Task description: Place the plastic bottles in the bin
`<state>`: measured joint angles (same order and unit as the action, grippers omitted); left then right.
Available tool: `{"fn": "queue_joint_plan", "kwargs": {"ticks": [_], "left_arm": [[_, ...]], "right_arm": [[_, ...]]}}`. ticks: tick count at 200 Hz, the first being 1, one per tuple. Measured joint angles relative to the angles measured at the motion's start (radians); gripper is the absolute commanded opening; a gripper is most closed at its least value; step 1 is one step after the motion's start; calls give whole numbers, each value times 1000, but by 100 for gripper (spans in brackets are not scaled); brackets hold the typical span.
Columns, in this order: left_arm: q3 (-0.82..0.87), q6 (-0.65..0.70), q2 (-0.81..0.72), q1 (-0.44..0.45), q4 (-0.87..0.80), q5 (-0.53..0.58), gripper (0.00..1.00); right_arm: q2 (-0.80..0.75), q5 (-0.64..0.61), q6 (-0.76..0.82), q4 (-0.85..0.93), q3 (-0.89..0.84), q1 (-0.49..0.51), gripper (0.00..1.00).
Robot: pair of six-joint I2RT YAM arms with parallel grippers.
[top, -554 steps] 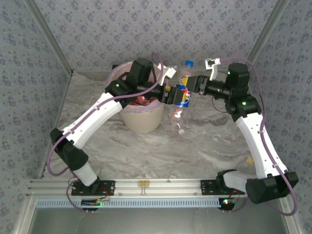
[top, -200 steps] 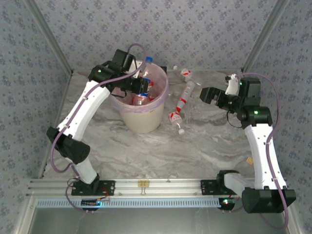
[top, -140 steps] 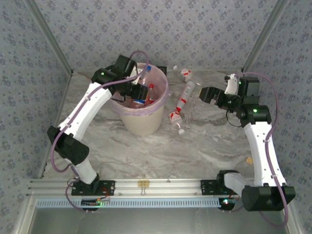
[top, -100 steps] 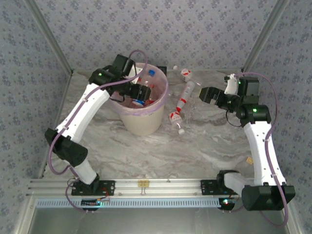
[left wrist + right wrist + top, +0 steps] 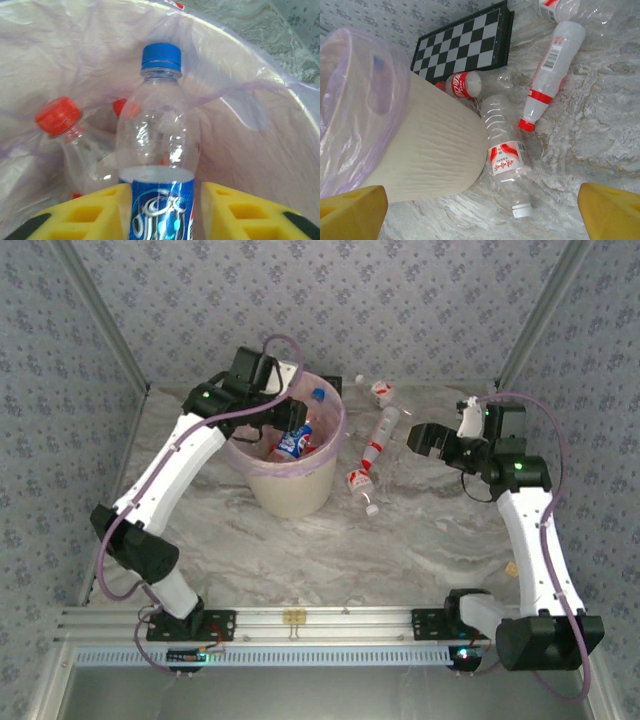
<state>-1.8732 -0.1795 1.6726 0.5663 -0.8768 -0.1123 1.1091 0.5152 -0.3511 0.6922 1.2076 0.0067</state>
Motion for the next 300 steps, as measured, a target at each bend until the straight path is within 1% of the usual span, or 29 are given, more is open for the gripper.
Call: {"fn": "queue_joint_plan", "kwargs": {"ticks": [14,52,69,94,125,136,158,177,199,224,235,244,260,280,300], "left_arm": [[22,-7,17,11,21,-1,31],[101,-29,25,25,89,-7,27],[154,-46,4,31,142,-7,27],[231,-74,-24,40,226,-14,27],[246,-83,-47,43,250,-13,28],[241,-83,-50,43,238,-9,33],[225,-67,-56,45,210,4,51],[216,-58,-77,45,184,24,62],[215,-47,-116,45,150,40,70],[219,-53,-171,45,140,63,74],[234,-57,-206,45,144,77,74],[252,-62,-238,45,146,81,74],[286,-77,-298,45,151,79,74],[319,-96,-349,45,163,71,75],[351,-111,-381,45,173,60,75]], "right_arm": [[5,-1,0,0,-2,6,99],[24,-16,-3,-7,-45,34,98],[46,-26,-7,-8,-66,47,96],[118,-43,-22,-8,-78,60,94],[210,-96,-55,-33,-74,68,92],[251,-121,-73,-45,-64,68,89],[340,-167,-118,-113,-51,68,81],[425,-198,-160,-163,-23,76,75],[543,-227,-188,-217,51,102,65],[666,-240,-222,-271,143,126,58],[719,-241,-230,-280,185,131,58],[765,-243,-237,-283,225,134,61],[842,-245,-251,-287,280,137,71],[906,-256,-262,-286,314,142,80],[947,-260,-263,-282,331,154,82]]}}
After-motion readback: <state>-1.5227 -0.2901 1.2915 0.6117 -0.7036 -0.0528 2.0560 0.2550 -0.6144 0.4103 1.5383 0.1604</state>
